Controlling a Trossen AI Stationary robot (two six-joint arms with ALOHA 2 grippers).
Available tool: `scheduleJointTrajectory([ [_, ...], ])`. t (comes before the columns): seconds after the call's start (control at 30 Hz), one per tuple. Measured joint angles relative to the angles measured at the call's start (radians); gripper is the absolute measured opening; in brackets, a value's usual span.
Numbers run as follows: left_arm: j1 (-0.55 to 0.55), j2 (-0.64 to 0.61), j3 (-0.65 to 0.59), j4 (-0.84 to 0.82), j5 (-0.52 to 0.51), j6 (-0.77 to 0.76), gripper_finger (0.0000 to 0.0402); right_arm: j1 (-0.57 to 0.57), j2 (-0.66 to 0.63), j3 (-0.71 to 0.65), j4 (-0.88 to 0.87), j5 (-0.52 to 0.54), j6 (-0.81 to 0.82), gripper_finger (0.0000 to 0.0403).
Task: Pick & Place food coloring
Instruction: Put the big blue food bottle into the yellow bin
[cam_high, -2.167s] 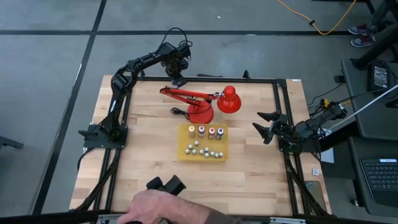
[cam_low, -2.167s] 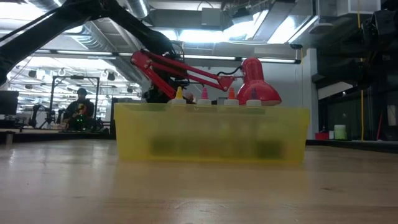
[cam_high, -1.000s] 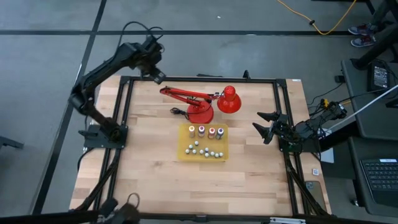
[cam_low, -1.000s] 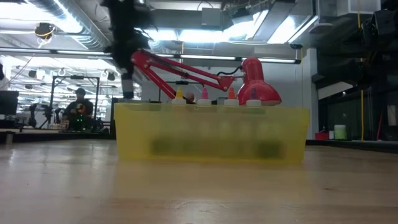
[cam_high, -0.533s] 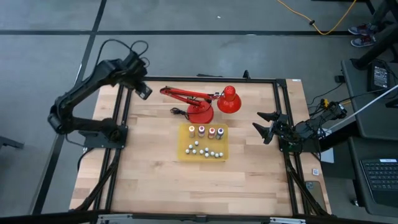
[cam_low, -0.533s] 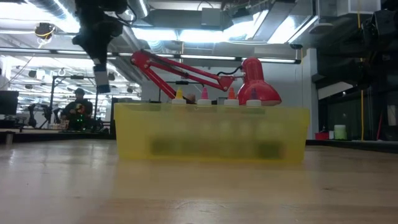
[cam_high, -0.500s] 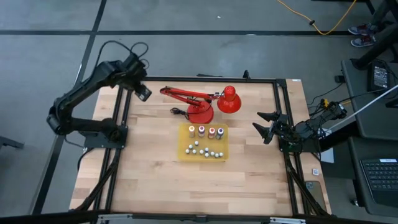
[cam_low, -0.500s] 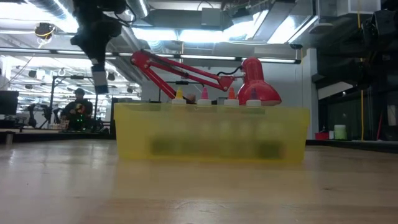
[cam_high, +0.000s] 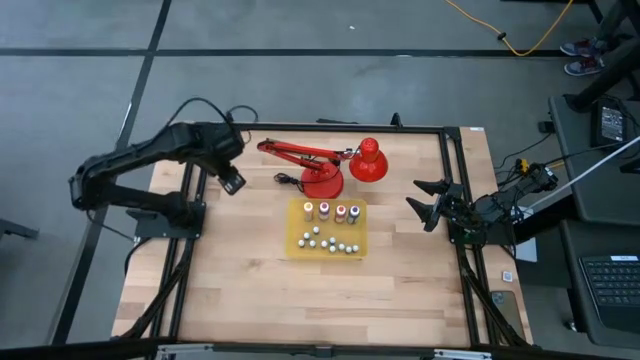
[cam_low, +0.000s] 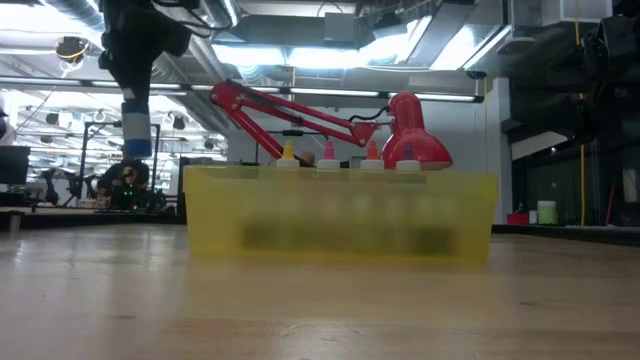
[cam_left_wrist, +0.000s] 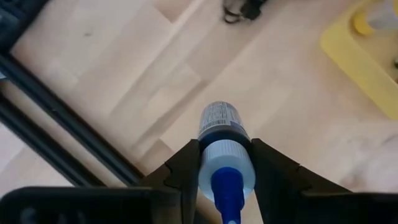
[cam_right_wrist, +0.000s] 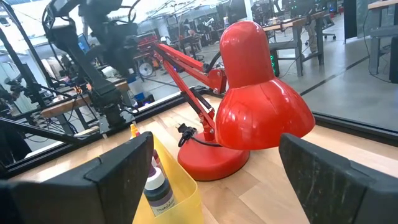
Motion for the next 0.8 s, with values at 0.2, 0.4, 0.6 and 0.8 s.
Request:
scheduleJointTrajectory([
  [0.2, -0.165, 0.046, 0.001, -0.001, -0.027, -0.135, 0.0116, 0.000, 0.000, 0.000, 0.000, 0.000, 0.000, 0.0347],
  [0.4, -0.296, 0.140, 0.084, -0.008, -0.051, -0.245, 0.0116, 0.000, 0.000, 0.000, 0.000, 0.000, 0.000, 0.0347],
  [0.6, -0.400, 0.282, 0.226, -0.008, -0.061, -0.300, 0.0116, 0.000, 0.000, 0.000, 0.000, 0.000, 0.000, 0.0347],
  [0.8, -0.454, 0.441, 0.373, -0.006, -0.079, -0.314, 0.0116, 0.000, 0.000, 0.000, 0.000, 0.000, 0.000, 0.0347],
])
